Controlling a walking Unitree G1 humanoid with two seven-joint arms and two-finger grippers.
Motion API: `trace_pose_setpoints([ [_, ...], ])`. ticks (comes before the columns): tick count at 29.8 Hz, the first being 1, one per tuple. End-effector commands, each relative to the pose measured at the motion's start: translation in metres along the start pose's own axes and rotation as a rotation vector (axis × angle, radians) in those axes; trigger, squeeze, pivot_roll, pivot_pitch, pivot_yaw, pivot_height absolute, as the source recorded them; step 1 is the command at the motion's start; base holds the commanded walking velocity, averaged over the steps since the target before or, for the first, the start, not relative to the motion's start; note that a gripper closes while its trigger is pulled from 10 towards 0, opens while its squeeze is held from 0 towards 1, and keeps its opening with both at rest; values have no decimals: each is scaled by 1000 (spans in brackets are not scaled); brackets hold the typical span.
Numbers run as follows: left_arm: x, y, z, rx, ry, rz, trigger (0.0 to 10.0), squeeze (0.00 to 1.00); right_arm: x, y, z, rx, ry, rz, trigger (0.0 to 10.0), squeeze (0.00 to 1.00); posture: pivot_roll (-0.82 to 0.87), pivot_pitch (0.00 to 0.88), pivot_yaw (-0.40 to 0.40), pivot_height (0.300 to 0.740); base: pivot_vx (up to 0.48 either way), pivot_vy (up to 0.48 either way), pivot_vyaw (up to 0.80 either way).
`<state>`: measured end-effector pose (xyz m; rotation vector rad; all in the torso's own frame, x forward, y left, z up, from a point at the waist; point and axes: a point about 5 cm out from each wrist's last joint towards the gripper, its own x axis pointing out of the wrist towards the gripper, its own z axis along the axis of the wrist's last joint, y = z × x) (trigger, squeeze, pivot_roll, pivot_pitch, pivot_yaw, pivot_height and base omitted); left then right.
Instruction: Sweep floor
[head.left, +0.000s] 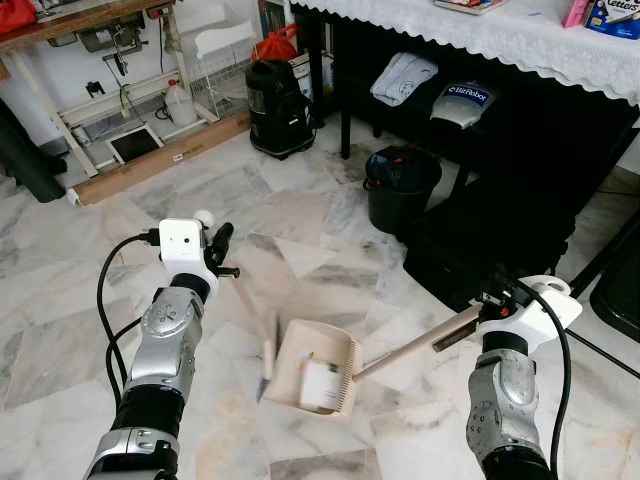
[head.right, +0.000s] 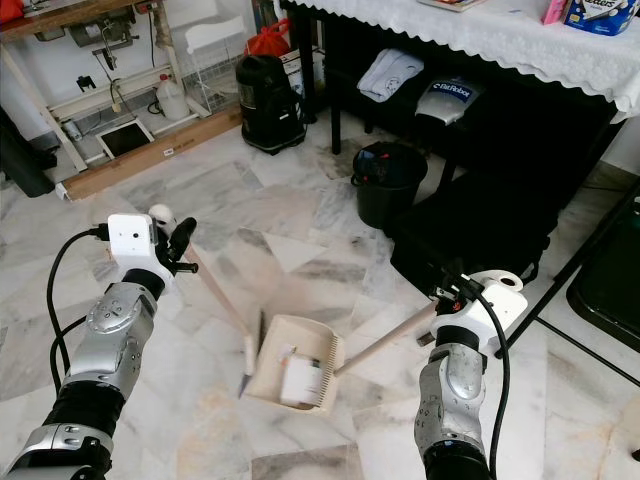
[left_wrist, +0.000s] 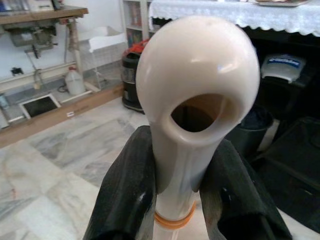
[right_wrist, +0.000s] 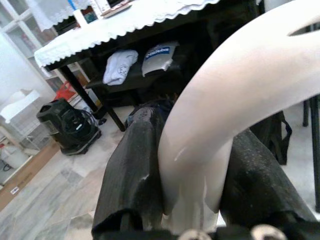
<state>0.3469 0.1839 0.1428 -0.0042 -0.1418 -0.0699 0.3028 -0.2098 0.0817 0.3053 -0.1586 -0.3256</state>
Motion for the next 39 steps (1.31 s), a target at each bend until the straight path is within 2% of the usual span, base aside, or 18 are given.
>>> trace_pose_setpoints([
  [1, 0, 1, 2, -3, -19, 0, 10000, 0, 5, 10, 10, 17, -53, 30, 10000, 0, -54, 46, 66, 740, 0, 0, 0],
  [6, -1, 0, -1, 13, -9, -7, 10000, 0, 5, 8, 10, -1, -46, 34, 10000, 0, -53, 46, 66, 740, 0, 0, 0],
  [7, -1, 1, -1, 32, -6, -8, 10000, 0, 4, 8, 10, -14, -47, 39, 10000, 0, -56, 47, 67, 740, 0, 0, 0],
  [8, -2, 0, -3, 88, 2, -15, 10000, 0, 4, 7, 11, -30, -48, 47, 10000, 0, -58, 45, 67, 740, 0, 0, 0],
  [12, -7, -2, -6, 168, -12, -38, 10000, 0, 2, 10, 11, -81, -59, 74, 10000, 0, -69, 33, 69, 740, 0, 0, 0],
  [17, -14, -2, -8, 157, -41, -24, 10000, 0, 2, 15, 17, -130, -92, 104, 10000, 0, -86, 1, 69, 740, 0, 0, 0],
  [21, -20, -6, -15, 184, -42, -39, 10000, 0, 3, 14, 27, -147, -131, 99, 10000, 0, -117, 0, 71, 740, 0, 0, 0],
  [24, -20, -13, -15, 202, -57, -76, 10000, 0, 4, 14, 32, -157, -150, 97, 10000, 0, -126, 0, 71, 740, 0, 0, 0],
  [30, -16, -18, -14, 197, -77, -69, 10000, 0, 2, 17, 31, -170, -150, 105, 10000, 0, -133, 0, 67, 740, 0, 0, 0],
  [31, -16, -19, -14, 206, -83, -79, 10000, 0, 1, 18, 31, -196, -150, 117, 10000, 0, -129, 0, 68, 740, 0, 0, 0],
  [37, -10, -13, -5, 202, -115, -63, 10000, 0, -1, 20, 36, -218, -171, 113, 10000, 0, -131, 0, 73, 740, 0, 0, 0],
  [39, -11, -11, -8, 181, -105, -45, 10000, 0, -2, 21, 35, -237, -173, 114, 10000, 0, -140, 0, 74, 740, 0, 0, 262],
])
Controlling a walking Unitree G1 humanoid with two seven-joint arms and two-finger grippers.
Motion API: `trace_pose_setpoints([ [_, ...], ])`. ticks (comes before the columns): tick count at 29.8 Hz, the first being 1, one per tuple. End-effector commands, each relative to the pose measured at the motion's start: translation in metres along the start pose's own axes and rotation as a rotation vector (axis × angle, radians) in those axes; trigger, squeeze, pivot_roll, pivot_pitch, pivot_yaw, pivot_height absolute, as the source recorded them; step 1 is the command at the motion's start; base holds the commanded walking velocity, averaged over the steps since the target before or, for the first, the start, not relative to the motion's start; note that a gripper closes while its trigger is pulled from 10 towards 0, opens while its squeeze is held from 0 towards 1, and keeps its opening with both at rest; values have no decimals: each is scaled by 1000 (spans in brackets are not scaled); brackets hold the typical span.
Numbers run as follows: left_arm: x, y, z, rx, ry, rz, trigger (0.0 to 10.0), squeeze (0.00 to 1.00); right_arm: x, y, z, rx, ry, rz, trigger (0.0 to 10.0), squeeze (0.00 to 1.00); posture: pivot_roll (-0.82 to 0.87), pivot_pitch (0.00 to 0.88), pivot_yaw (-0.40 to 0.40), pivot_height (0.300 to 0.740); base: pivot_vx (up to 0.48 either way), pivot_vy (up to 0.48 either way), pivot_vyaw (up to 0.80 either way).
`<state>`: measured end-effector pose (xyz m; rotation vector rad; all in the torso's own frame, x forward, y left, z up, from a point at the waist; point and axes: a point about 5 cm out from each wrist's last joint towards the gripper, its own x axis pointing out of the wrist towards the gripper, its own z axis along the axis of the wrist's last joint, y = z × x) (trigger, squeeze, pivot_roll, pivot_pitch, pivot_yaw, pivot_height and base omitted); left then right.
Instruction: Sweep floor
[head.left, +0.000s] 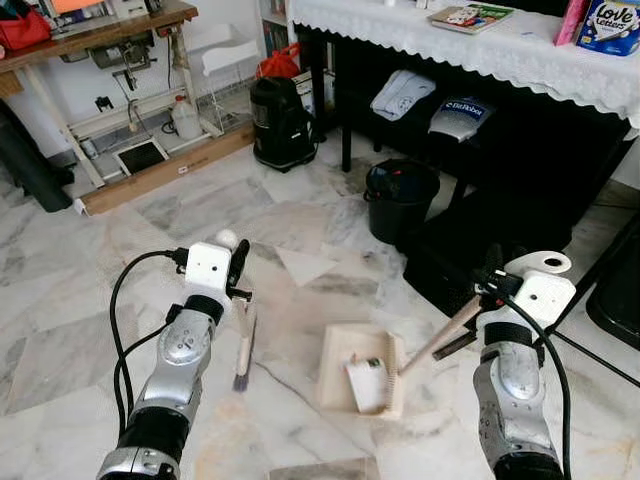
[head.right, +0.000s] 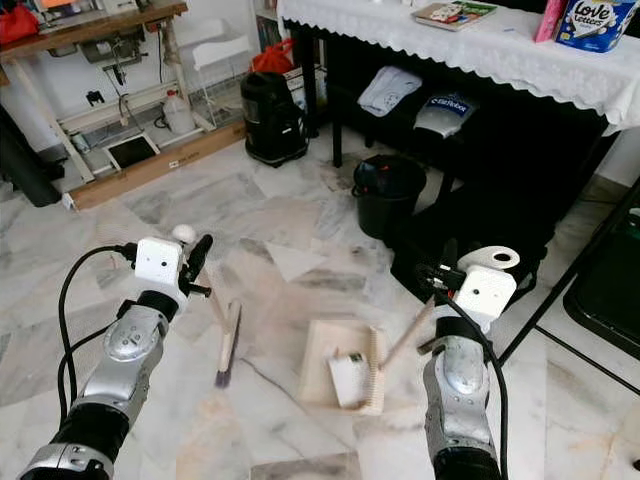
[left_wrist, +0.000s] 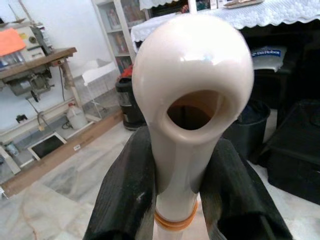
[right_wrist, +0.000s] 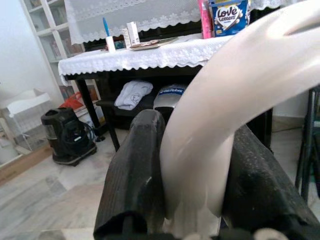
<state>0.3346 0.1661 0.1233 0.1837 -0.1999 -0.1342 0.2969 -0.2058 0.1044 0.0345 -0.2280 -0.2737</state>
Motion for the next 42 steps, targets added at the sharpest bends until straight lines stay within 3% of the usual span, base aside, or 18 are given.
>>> trace_pose_setpoints([
  [1, 3, 9, 6, -13, -45, 42, 10000, 0, 5, 9, 15, 14, -74, 18, 10000, 0, -142, 0, 74, 740, 0, 0, 625],
  [8, 2, 4, 5, -6, -49, 19, 10000, 0, 6, 5, 19, 10, -82, 0, 10000, 0, -150, 0, 79, 740, 0, 0, 726],
  [23, 1, 8, 4, 9, -42, 19, 10000, 0, 3, 8, 20, 16, -71, -10, 10000, 0, -143, 0, 85, 740, 0, 0, 800],
  [42, -3, 8, 0, -6, -30, 82, 10000, 0, 13, 4, 33, -2, -85, 23, 10000, 0, -129, 0, 8, 740, 0, 0, 800],
])
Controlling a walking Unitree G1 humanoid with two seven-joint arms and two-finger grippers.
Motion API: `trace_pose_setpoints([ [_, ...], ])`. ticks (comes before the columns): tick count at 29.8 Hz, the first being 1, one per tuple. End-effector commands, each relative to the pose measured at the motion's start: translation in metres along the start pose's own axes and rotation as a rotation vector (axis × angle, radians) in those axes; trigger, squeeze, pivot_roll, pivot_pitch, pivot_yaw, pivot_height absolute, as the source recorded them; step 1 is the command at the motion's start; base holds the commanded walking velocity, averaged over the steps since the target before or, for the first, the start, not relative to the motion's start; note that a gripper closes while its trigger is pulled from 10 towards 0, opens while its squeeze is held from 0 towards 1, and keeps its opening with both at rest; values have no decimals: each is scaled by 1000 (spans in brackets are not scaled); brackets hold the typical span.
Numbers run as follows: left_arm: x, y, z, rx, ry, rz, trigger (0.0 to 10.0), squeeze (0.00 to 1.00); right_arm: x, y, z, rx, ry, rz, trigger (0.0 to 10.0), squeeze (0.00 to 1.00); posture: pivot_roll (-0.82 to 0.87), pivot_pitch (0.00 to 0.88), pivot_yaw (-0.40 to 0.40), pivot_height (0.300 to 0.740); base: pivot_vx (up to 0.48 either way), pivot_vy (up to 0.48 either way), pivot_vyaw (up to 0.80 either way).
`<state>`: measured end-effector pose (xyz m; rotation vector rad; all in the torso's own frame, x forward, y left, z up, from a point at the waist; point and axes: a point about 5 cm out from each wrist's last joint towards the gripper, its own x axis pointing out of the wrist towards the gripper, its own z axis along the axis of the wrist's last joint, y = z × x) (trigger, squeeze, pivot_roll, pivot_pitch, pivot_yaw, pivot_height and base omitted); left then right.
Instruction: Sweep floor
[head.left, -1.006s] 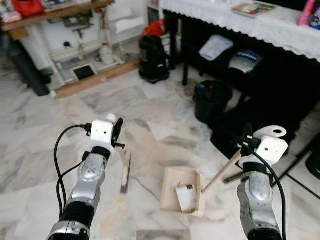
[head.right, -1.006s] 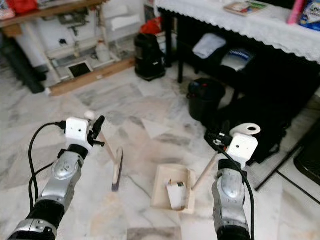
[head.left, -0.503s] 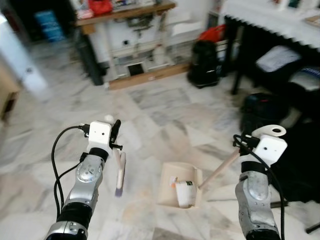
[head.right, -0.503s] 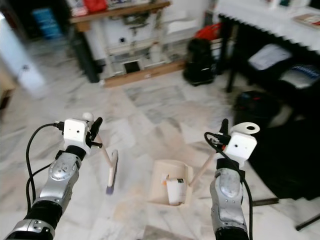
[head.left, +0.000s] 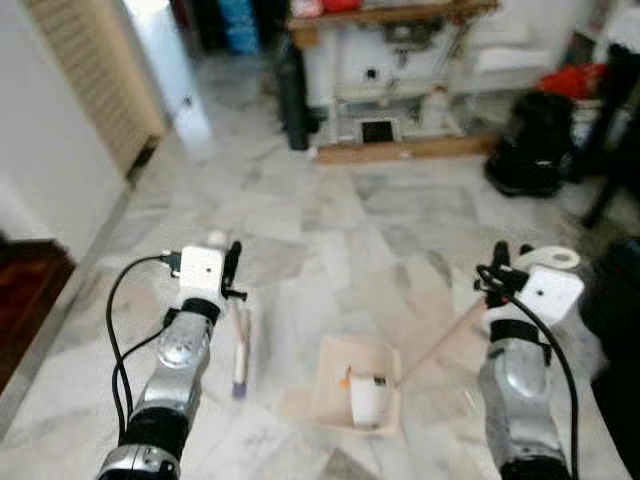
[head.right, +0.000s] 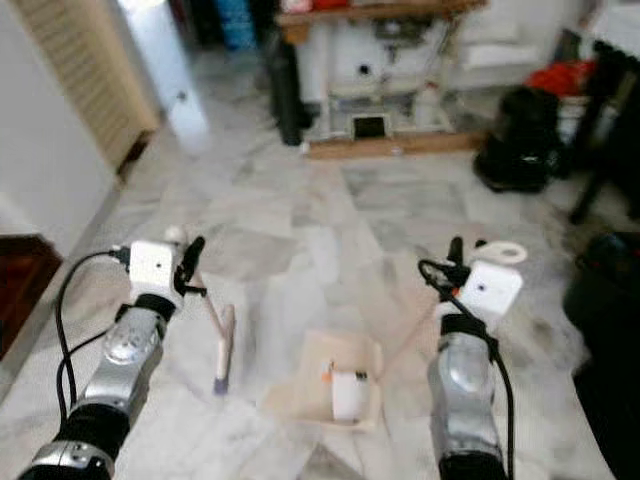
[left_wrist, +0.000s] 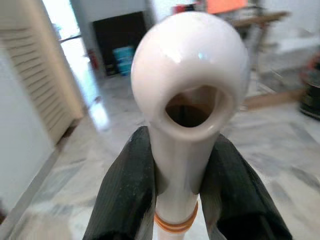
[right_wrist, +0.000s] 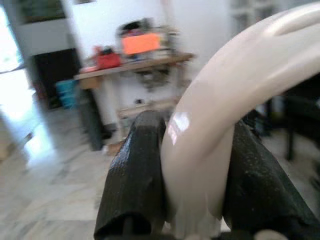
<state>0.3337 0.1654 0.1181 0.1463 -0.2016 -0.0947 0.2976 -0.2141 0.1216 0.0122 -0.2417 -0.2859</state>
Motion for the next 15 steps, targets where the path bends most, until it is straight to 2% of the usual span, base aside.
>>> trace_pose_setpoints([
  [1, -1, 9, 4, 23, -28, 42, 10000, 0, 7, 10, 17, 19, -69, 31, 10000, 0, -130, 0, 6, 740, 0, 0, 800],
  [7, -2, 2, 4, 3, -29, 50, 10000, 0, 10, 8, 18, 10, -66, 32, 10000, 0, -125, 0, -2, 740, 0, 0, 800],
  [15, -1, 3, 6, -1, -34, 52, 10000, 0, 10, 10, 17, 9, -57, 41, 10000, 0, -127, 0, 7, 740, 0, 0, 800],
])
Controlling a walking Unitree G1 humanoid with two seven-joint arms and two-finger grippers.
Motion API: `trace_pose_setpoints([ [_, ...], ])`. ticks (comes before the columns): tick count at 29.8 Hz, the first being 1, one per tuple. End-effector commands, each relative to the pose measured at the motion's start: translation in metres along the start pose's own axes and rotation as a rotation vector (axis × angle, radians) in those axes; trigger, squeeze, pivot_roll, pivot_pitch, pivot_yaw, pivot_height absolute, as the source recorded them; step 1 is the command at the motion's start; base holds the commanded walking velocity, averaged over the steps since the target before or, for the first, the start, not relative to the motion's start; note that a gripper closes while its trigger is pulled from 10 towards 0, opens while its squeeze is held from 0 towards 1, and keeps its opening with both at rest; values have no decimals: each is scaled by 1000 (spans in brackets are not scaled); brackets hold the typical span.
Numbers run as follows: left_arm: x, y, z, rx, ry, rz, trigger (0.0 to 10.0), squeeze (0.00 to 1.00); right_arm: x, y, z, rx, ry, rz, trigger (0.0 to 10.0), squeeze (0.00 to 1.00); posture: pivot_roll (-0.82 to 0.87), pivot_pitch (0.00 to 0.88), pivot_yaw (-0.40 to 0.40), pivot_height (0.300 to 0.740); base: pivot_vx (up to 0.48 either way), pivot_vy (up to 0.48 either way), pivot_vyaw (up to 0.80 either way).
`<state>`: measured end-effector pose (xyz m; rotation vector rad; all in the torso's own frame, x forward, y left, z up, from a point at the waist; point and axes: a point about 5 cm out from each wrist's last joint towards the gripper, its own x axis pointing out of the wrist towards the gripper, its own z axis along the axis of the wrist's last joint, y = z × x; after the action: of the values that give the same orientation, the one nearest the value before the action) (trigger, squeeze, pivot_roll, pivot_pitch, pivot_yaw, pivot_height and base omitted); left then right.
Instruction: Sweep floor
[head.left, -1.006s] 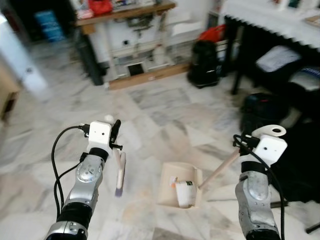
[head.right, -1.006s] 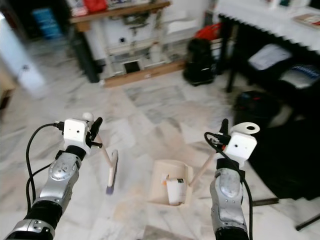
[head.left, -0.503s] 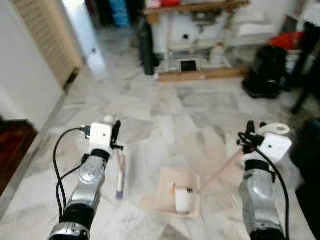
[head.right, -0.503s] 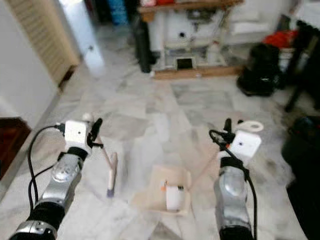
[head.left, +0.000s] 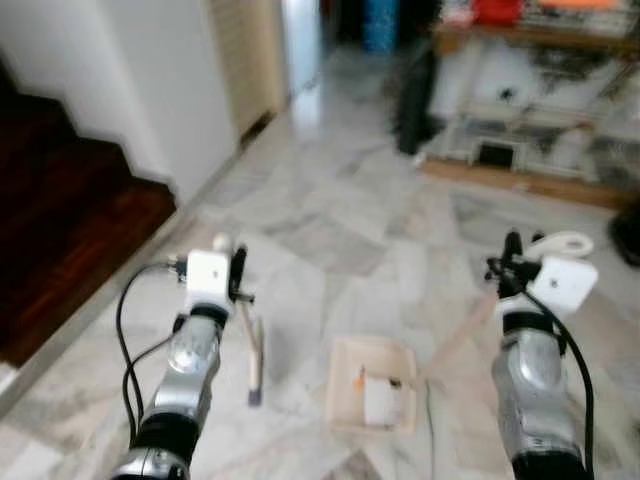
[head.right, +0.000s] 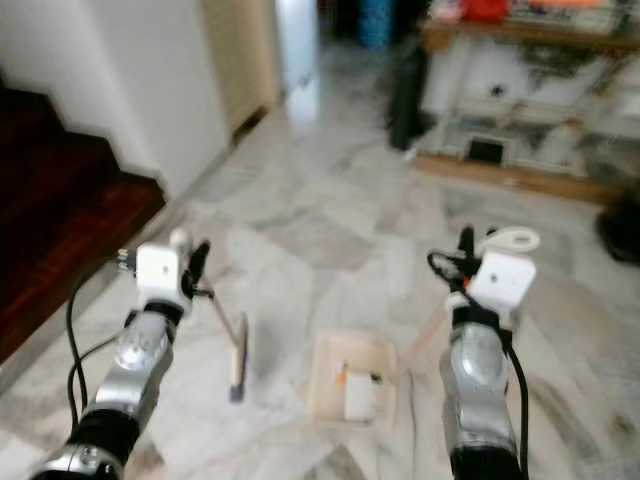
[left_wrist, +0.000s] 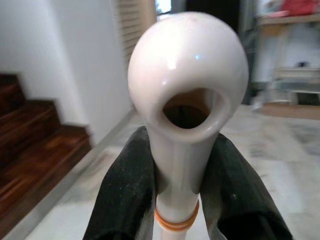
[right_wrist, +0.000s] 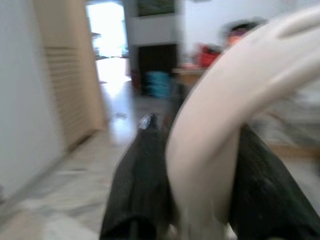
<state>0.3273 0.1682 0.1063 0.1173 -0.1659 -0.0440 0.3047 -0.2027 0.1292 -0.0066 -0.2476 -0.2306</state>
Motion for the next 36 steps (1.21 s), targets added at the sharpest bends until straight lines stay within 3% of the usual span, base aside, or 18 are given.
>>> trace_pose_setpoints([
  [1, 8, 0, 17, 23, -73, -4, 10000, 0, 4, -3, 12, 19, -50, -16, 10000, 0, -127, 0, 7, 740, 0, 0, 800],
  [17, 8, -3, 17, 19, -72, -7, 10000, 0, 6, -4, 13, 23, -51, -17, 10000, 0, -123, 0, 6, 740, 0, 0, 800],
  [36, 9, 9, 21, 45, -75, 3, 10000, 0, 7, 3, 13, 41, -51, -7, 10000, 0, -93, 0, 20, 740, 0, 0, 800],
])
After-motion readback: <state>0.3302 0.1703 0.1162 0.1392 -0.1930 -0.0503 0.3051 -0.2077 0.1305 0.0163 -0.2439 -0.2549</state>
